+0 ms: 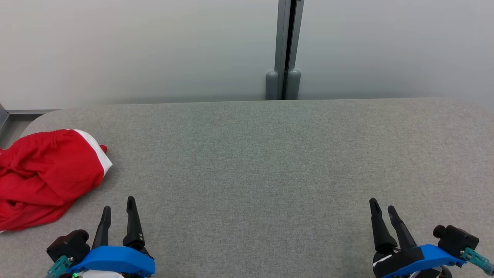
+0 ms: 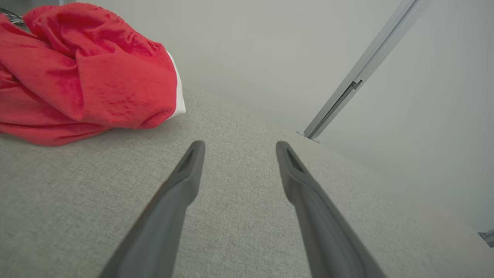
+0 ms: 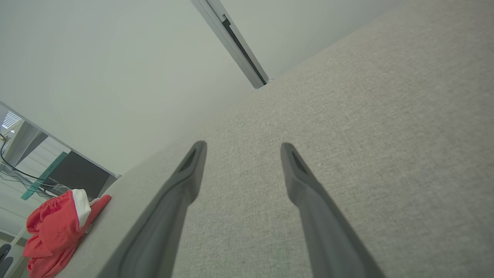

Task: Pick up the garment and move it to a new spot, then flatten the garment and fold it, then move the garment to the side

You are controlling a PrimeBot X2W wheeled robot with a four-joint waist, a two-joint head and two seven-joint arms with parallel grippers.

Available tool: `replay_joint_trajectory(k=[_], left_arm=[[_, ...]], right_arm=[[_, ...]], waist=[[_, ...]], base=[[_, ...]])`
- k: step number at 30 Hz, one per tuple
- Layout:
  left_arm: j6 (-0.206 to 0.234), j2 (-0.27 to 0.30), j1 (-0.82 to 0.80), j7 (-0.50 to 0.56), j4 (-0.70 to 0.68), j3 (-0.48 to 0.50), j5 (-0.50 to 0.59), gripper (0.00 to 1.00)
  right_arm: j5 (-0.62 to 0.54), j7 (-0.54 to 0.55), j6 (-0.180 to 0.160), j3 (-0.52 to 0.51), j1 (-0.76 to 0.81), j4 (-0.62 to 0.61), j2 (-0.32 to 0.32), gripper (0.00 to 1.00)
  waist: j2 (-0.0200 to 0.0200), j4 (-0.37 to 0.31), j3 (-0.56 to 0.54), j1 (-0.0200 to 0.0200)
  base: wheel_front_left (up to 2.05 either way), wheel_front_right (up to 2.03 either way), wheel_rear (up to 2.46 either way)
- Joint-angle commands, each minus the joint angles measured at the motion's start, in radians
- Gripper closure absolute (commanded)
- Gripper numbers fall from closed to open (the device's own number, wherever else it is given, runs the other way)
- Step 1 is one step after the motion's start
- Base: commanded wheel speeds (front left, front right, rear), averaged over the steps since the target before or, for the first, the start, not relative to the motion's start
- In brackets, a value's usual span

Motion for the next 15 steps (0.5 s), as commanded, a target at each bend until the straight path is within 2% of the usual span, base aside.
replay_joint_trajectory(k=[1,15], left_arm=[[0.003,0.007,-0.017,-0.009,-0.002,0.0,0.029,0.0],[0.009,0.008,-0.027,-0.045,0.053,-0.003,0.157,0.0]], right_arm=[[-0.029,-0.01,0.002,0.003,-0.011,-0.004,-0.008,0.0],[-0.197,-0.046,0.002,0.014,-0.014,0.019,-0.01,0.0]], waist=[[-0.0001,0.0,0.0,0.0],[-0.0001,0.0,-0.001,0.0]], base=[[0.0,0.0,0.0],[0.0,0.0,0.0]])
